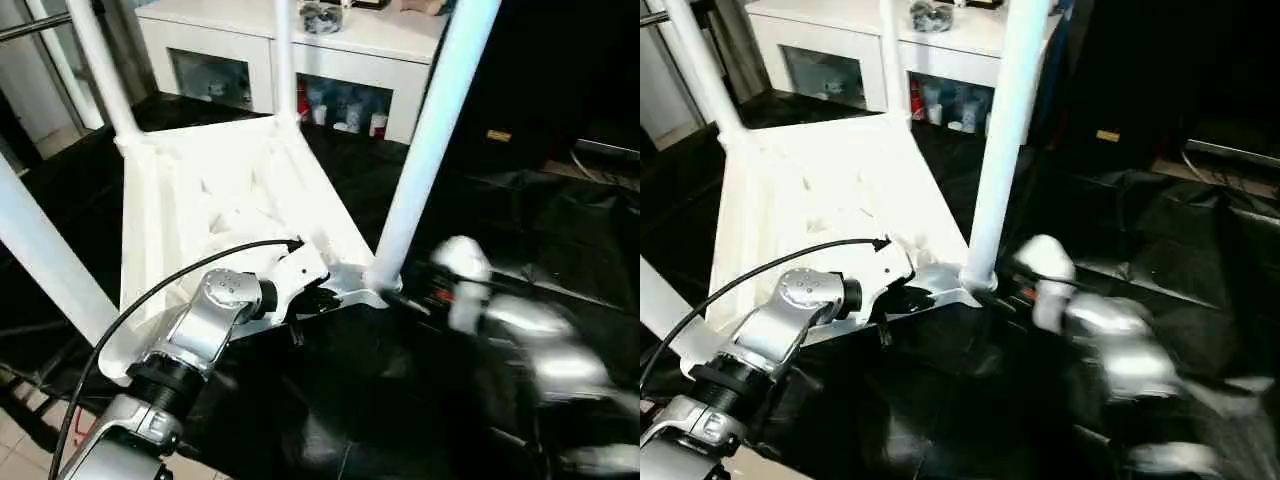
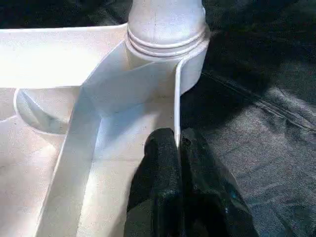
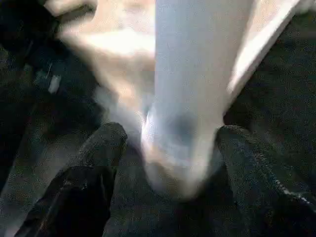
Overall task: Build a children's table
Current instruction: Rotate leg to tighten
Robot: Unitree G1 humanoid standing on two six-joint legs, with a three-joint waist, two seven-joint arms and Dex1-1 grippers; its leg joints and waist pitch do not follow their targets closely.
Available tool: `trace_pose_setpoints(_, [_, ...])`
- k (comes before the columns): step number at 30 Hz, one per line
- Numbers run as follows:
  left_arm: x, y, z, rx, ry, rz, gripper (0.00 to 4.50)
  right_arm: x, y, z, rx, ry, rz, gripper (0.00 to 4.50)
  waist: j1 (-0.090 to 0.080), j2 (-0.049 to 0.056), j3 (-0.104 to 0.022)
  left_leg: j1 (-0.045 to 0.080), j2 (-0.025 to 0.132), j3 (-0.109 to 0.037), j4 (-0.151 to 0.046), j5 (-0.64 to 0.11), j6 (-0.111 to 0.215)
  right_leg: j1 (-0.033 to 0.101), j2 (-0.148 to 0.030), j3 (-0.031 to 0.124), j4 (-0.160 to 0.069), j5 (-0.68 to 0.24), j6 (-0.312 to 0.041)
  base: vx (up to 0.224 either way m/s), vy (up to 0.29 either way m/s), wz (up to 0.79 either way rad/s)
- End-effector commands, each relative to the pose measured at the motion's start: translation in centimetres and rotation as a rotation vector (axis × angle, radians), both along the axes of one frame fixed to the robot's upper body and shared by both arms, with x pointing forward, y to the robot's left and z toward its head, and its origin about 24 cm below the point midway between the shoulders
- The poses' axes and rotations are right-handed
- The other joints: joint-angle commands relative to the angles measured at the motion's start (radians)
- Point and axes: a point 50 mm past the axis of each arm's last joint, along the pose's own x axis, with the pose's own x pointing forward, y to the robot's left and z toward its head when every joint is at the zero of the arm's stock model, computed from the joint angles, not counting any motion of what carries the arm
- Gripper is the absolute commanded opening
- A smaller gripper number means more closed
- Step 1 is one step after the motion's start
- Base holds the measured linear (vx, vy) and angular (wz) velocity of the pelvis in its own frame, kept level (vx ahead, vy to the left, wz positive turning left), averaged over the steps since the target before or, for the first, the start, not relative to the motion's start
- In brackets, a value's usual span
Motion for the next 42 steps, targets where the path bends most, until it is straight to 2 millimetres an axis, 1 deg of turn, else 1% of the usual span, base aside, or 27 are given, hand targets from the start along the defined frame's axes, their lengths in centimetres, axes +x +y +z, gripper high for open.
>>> trace_pose_setpoints(1, [-0.4, 0.2, -0.2, -0.045, 0.004, -0.007, 0.00, -0.2, -0.6, 0.2, -0.006, 0.003, 0.013, 3.29, -0.002, -0.023, -0.048, -0.006, 0.019, 0.002, -0.052, -0.126, 0.112, 0.045, -0.045, 0.037, -0.071, -0.097, -0.214, 0.000, 0.000, 0.00])
trace_pose_setpoints(2, [-0.5, 0.3, -0.2, -0.047, 0.006, -0.018, 0.00, -0.1, -1.1, 0.3, -0.011, 0.002, -0.006, 3.29, -0.003, -0.024, -0.048, -0.006, 0.019, 0.001, -0.053, -0.135, 0.107, 0.044, -0.045, 0.036, -0.073, -0.121, -0.213, 0.000, 0.000, 0.00])
trace_pose_setpoints(3, [-0.6, 0.4, -0.2, -0.048, 0.008, -0.029, 0.00, 0.0, -1.7, 0.4, -0.017, 0.000, -0.028, 3.29, -0.007, -0.028, -0.045, -0.008, 0.017, 0.001, -0.054, -0.151, 0.096, 0.045, -0.045, 0.035, -0.077, -0.165, -0.202, 0.000, 0.000, 0.00])
trace_pose_setpoints(5, [-0.9, 0.6, -0.2, -0.048, 0.009, -0.056, 0.00, 0.2, -3.1, 0.7, -0.033, -0.013, -0.082, 3.29, -0.009, -0.030, -0.044, -0.003, 0.020, 0.000, -0.056, -0.168, 0.085, 0.040, -0.046, 0.037, -0.083, -0.222, -0.188, 0.000, 0.000, 0.00])
trace_pose_setpoints(6, [-0.9, 0.7, -0.3, -0.047, 0.010, -0.056, 0.00, 0.2, -3.3, 0.8, -0.034, -0.015, -0.089, 3.29, -0.009, -0.029, -0.044, -0.002, 0.021, 0.000, -0.056, -0.166, 0.083, 0.039, -0.047, 0.037, -0.083, -0.225, -0.189, 0.000, 0.000, 0.00])
trace_pose_setpoints(8, [-1.0, 0.8, -0.3, -0.046, 0.012, -0.062, 0.00, 0.4, -3.8, 0.8, -0.039, -0.025, -0.130, 3.29, -0.007, -0.029, -0.044, -0.004, 0.020, 0.001, -0.055, -0.149, 0.082, 0.039, -0.046, 0.038, -0.081, -0.212, -0.192, 0.000, 0.000, 0.00])
trace_pose_setpoints(9, [-1.1, 1.0, -0.3, -0.043, 0.012, -0.075, 0.00, 0.8, -4.3, 0.9, -0.025, -0.035, -0.185, 3.29, -0.006, -0.027, -0.046, -0.002, 0.020, 0.001, -0.054, -0.138, 0.084, 0.038, -0.045, 0.038, -0.078, -0.187, -0.198, 0.000, 0.000, 0.00])
trace_pose_setpoints(12, [-1.2, 1.0, -0.1, -0.051, 0.005, -0.095, 0.00, 0.9, -4.3, 1.0, -0.018, -0.042, -0.199, 3.29, -0.007, -0.028, -0.048, -0.003, 0.020, 0.002, -0.051, -0.113, 0.095, 0.040, -0.043, 0.037, -0.070, -0.122, -0.218, 0.000, 0.000, 0.00])
trace_pose_setpoints(14, [-1.5, 0.8, 0.1, -0.076, -0.008, -0.152, 0.00, 1.3, -4.3, 0.9, -0.015, -0.039, -0.248, 3.29, -0.008, -0.029, -0.050, -0.005, 0.019, 0.002, -0.050, -0.094, 0.104, 0.042, -0.043, 0.036, -0.065, -0.088, -0.228, 0.000, 0.000, 0.00])
trace_pose_setpoints(15, [-1.7, 0.7, 0.1, -0.081, -0.011, -0.172, 0.00, 1.4, -4.2, 0.9, -0.005, -0.044, -0.251, 3.29, -0.004, -0.026, -0.052, -0.002, 0.018, 0.003, -0.048, -0.088, 0.105, 0.042, -0.043, 0.037, -0.063, -0.065, -0.235, 0.000, 0.000, 0.00])
trace_pose_setpoints(16, [-1.8, 0.7, 0.2, -0.088, -0.013, -0.181, 0.00, 1.3, -3.8, 1.0, 0.016, -0.048, -0.231, 3.29, -0.004, -0.026, -0.052, -0.003, 0.018, 0.003, -0.047, -0.083, 0.111, 0.042, -0.042, 0.038, -0.060, -0.037, -0.242, 0.000, 0.000, 0.00])
trace_pose_setpoints(18, [-1.9, 0.7, 0.0, -0.080, -0.014, -0.182, 0.00, 0.8, -2.9, 1.1, 0.060, -0.042, -0.148, 3.29, -0.001, -0.022, -0.053, -0.001, 0.022, 0.004, -0.046, -0.086, 0.125, 0.041, -0.041, 0.037, -0.056, -0.004, -0.256, 0.000, 0.000, 0.00])
trace_pose_setpoints(20, [-1.9, 0.8, 0.0, -0.077, -0.013, -0.182, 0.00, 0.5, -2.5, 1.1, 0.068, -0.038, -0.117, 3.29, 0.001, -0.023, -0.052, -0.003, 0.023, 0.003, -0.045, -0.079, 0.136, 0.042, -0.041, 0.037, -0.053, 0.016, -0.254, 0.000, 0.000, 0.00])
trace_pose_setpoints(21, [-1.9, 0.8, 0.0, -0.077, -0.011, -0.182, 0.00, 0.1, -2.0, 1.1, 0.109, -0.006, -0.066, 3.29, 0.001, -0.024, -0.052, -0.003, 0.023, 0.003, -0.046, -0.080, 0.136, 0.042, -0.041, 0.036, -0.054, 0.013, -0.254, 0.000, 0.000, 0.00])
trace_pose_setpoints(22, [-1.9, 0.8, 0.0, -0.077, -0.011, -0.183, 0.00, 0.1, -2.0, 1.1, 0.112, -0.003, -0.063, 3.29, 0.001, -0.023, -0.051, -0.003, 0.023, 0.003, -0.047, -0.093, 0.136, 0.044, -0.042, 0.036, -0.056, -0.003, -0.254, 0.000, 0.000, 0.00])
trace_pose_setpoints(23, [-1.9, 0.8, 0.0, -0.078, -0.010, -0.183, 0.00, -0.1, -1.6, 1.1, 0.144, 0.023, -0.035, 3.29, 0.001, -0.022, -0.050, -0.004, 0.023, 0.003, -0.047, -0.098, 0.135, 0.045, -0.041, 0.036, -0.057, -0.012, -0.254, 0.000, 0.000, 0.00])
trace_pose_setpoints(24, [-2.0, 0.8, 0.0, -0.078, -0.010, -0.184, 0.00, -0.2, -1.5, 1.1, 0.161, 0.036, -0.021, 3.62, 0.001, -0.024, -0.050, -0.004, 0.023, 0.003, -0.047, -0.107, 0.130, 0.045, -0.042, 0.036, -0.058, -0.028, -0.250, 0.000, 0.000, 0.00])
trace_pose_setpoints(25, [-2.0, 0.9, 0.0, -0.078, -0.010, -0.186, 0.00, -0.4, -1.0, 1.2, 0.197, 0.068, 0.019, 3.62, 0.001, -0.024, -0.050, -0.005, 0.023, 0.002, -0.048, -0.111, 0.125, 0.045, -0.043, 0.036, -0.059, -0.040, -0.251, 0.000, 0.000, 0.00])
trace_pose_setpoints(27, [-2.0, 1.0, 0.0, -0.079, -0.010, -0.189, 0.00, -0.5, -0.7, 1.3, 0.200, 0.078, 0.041, 3.80, 0.000, -0.023, -0.050, -0.004, 0.024, 0.002, -0.048, -0.112, 0.117, 0.044, -0.043, 0.035, -0.060, -0.050, -0.248, 0.000, 0.000, 0.00])
trace_pose_setpoints(30, [-2.0, 1.1, 0.0, -0.080, -0.005, -0.197, 0.00, -0.5, -0.4, 1.3, 0.169, 0.066, 0.072, 4.08, 0.000, -0.020, -0.052, -0.003, 0.024, 0.002, -0.047, -0.100, 0.109, 0.042, -0.044, 0.037, -0.057, -0.029, -0.248, 0.000, 0.000, 0.00])
trace_pose_setpoints(33, [-2.1, 1.2, 0.0, -0.079, -0.002, -0.203, 0.00, -0.4, 0.5, 1.3, 0.152, 0.044, 0.110, 4.08, 0.000, -0.020, -0.053, -0.003, 0.022, 0.002, -0.047, -0.091, 0.106, 0.043, -0.044, 0.037, -0.055, -0.006, -0.256, 0.000, 0.000, 0.00])
trace_pose_setpoints(34, [-2.1, 1.2, 0.0, -0.079, -0.002, -0.203, 0.00, -0.4, 0.5, 1.3, 0.151, 0.043, 0.112, 4.08, 0.000, -0.019, -0.052, -0.003, 0.022, 0.003, -0.047, -0.096, 0.105, 0.042, -0.043, 0.037, -0.056, -0.013, -0.255, 0.000, 0.000, 0.00])
trace_pose_setpoints(35, [-2.1, 1.2, 0.0, -0.079, 0.003, -0.204, 0.00, -0.1, 1.4, 1.2, 0.140, 0.037, 0.133, 4.08, 0.000, -0.017, -0.052, -0.002, 0.022, 0.002, -0.047, -0.101, 0.103, 0.042, -0.044, 0.037, -0.057, -0.019, -0.255, 0.000, 0.000, 0.00])
trace_pose_setpoints(37, [-2.1, 1.2, -0.1, -0.078, 0.004, -0.204, 0.00, 0.1, 1.8, 1.1, 0.137, 0.043, 0.141, 4.08, -0.003, -0.017, -0.052, -0.003, 0.022, 0.001, -0.049, -0.109, 0.096, 0.043, -0.044, 0.036, -0.057, -0.032, -0.252, 0.000, 0.000, 0.00])
trace_pose_setpoints(39, [-2.0, 1.2, -0.1, -0.075, 0.006, -0.202, 0.00, 0.5, 2.7, 0.9, 0.123, 0.061, 0.163, 4.08, -0.005, -0.016, -0.052, -0.002, 0.022, 0.000, -0.050, -0.111, 0.089, 0.041, -0.043, 0.036, -0.056, -0.031, -0.258, 0.000, 0.000, 0.00])
trace_pose_setpoints(40, [-2.0, 1.2, -0.1, -0.075, 0.006, -0.202, 0.00, 0.5, 2.7, 0.9, 0.123, 0.061, 0.163, 3.91, -0.004, -0.016, -0.052, -0.002, 0.023, 0.001, -0.049, -0.112, 0.085, 0.042, -0.044, 0.037, -0.055, -0.029, -0.258, 0.000, 0.000, 0.00])
trace_pose_setpoints(42, [-2.0, 1.3, -0.1, -0.072, 0.007, -0.200, 0.00, 0.7, 3.1, 0.7, 0.103, 0.056, 0.179, 3.91, -0.002, -0.018, -0.053, 0.000, 0.023, 0.001, -0.049, -0.106, 0.086, 0.042, -0.044, 0.037, -0.054, -0.015, -0.259, 0.000, 0.000, 0.00])
